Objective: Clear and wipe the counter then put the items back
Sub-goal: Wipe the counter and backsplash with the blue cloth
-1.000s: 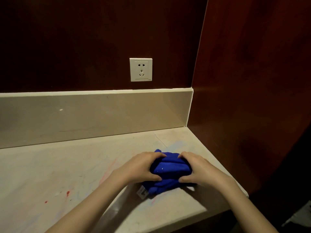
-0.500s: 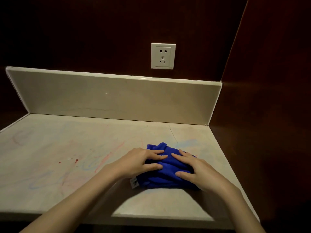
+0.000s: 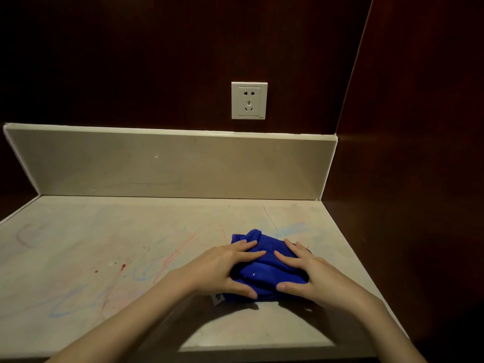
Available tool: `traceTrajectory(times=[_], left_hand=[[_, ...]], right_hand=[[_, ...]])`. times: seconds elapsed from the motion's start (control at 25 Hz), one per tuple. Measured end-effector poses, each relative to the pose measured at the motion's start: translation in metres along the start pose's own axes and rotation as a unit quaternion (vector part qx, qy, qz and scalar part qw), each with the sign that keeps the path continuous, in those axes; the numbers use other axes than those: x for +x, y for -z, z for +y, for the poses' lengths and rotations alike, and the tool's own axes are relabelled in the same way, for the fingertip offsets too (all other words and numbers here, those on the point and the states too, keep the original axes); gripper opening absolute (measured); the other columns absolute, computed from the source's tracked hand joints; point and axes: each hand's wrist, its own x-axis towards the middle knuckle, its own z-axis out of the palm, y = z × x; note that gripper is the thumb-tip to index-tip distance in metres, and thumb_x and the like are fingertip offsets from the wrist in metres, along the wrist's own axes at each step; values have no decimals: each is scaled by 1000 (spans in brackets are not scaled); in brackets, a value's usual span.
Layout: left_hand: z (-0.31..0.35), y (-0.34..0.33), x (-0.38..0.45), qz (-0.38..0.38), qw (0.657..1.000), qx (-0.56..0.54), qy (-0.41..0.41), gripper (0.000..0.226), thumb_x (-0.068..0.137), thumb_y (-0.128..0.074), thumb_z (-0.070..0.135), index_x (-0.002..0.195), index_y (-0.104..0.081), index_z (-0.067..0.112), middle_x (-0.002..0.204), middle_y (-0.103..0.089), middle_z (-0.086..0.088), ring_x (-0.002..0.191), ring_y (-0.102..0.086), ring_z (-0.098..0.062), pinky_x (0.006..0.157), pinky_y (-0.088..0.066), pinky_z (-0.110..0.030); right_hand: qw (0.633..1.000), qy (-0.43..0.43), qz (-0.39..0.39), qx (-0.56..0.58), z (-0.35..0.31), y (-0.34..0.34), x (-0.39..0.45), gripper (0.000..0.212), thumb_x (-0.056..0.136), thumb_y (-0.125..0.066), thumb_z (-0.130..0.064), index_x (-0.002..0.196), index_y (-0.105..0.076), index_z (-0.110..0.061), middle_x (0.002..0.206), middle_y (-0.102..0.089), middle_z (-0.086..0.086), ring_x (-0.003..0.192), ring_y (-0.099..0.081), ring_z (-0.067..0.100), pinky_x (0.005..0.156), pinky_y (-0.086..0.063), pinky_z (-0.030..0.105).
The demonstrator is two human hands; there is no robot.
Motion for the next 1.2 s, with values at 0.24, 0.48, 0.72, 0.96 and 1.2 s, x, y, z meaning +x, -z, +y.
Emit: traceTrajectory(times=[0.24,0.48,0.72,0.96,1.2], left_hand=[[-2,-4,-3,12,998,49,-42,97,72,-65,68,150,-14,40,159,-7,16,146,-10,-6,115,-16,-25],[-5,-11,-7,36,992,78,-93,86,82,-56,65,149,-7,42,159,-3,17,145,-8,-4,114,-19,-23],[-14,-11,15,35,993,63,-99,77,89,-53,56,150,-9,41,159,-6,14,146,-10,-6,114,-23,-25],[-29,0,76,45,993,88,-69,78,87,-57,54,151,-16,34,159,-17,8,143,-24,-12,109,-32,-28],[-47,8,160,32,995,86,-30,81,84,-62,52,151,-22,30,158,-22,2,141,-31,-18,108,-35,-33]], right_hand=[[997,1,-15,-71,-2,-3,-6,85,79,-58,-65,147,-11,-47,154,11,-22,145,9,6,118,-13,34],[985,10,3,-172,-6,-16,-24,79,93,-49,-50,143,12,-45,142,29,-19,131,24,0,118,-10,27],[991,14,23,-129,10,-13,-6,70,98,-48,-33,140,5,-50,145,21,-25,134,20,-4,117,-9,23],[986,-11,67,-155,39,16,50,66,96,-54,-20,149,-19,-38,157,-6,-17,147,3,9,117,-21,31],[967,-58,88,-230,77,55,109,59,96,-53,-22,149,-28,-27,157,-23,-3,144,-22,17,113,-27,30]])
